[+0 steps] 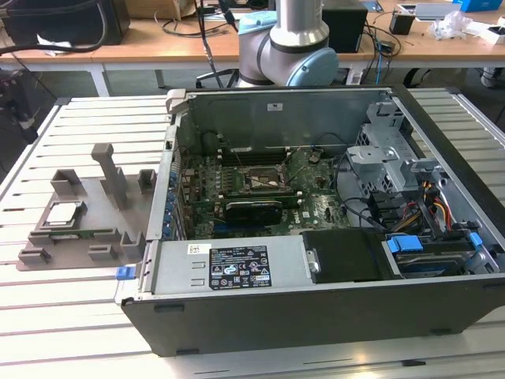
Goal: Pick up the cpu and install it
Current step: 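Pick up the cpu and move it towards the insertion slot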
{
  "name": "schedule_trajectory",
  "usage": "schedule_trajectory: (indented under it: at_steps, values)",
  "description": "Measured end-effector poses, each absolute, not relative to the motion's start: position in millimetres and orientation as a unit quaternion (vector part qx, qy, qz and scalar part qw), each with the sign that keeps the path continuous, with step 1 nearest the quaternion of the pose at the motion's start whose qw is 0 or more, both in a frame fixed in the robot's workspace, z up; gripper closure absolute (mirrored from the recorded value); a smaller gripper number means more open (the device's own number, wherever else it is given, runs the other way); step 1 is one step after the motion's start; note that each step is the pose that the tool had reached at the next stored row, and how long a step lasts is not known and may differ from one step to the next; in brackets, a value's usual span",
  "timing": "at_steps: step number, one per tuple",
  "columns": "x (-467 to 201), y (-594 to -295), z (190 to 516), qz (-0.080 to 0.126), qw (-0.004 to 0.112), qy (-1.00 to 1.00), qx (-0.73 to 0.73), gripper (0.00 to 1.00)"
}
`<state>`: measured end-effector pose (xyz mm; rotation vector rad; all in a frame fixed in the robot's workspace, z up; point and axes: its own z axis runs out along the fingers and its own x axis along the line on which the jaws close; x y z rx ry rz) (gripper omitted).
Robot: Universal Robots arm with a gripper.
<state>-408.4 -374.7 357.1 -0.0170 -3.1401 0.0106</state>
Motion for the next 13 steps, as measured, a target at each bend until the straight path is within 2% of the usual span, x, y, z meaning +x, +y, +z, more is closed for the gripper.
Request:
schedule_trajectory:
  at_steps: [13]
  values:
    - [-408.4, -374.7, 344.6, 0.003, 0.001, -1.000, -0.005, 0.34]
